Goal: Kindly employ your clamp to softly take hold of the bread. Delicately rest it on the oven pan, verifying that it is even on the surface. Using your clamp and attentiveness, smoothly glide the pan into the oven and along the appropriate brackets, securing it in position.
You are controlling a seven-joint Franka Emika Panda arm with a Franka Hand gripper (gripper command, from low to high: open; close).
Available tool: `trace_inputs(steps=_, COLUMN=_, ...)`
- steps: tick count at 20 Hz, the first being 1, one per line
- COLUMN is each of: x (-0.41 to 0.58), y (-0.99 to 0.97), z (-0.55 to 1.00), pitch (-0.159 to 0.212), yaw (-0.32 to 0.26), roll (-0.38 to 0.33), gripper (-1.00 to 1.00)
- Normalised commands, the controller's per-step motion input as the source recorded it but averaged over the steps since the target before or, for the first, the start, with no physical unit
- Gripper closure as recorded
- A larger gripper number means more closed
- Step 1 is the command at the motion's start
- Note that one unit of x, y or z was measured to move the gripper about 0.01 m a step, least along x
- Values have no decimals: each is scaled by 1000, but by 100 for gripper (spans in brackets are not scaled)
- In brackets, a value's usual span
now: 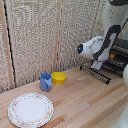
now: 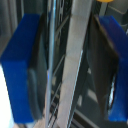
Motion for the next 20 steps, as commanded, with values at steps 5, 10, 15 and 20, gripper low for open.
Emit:
trace_inputs(steps=5, x=-5, y=-825, z=204, pitch=31, yaw=86, roll=1, gripper=100)
trace_inputs(steps=10, x=5, y=-437, z=75, pitch=14, yaw=107, roll=0, gripper=100)
trace_inputs(steps=15, x=218, y=115, z=0, pitch=15, yaw=24, roll=49, gripper=-100)
trace_inputs(steps=20, x=409, y=560, z=-68, pitch=39, yaw=-14, roll=-8, gripper=-100)
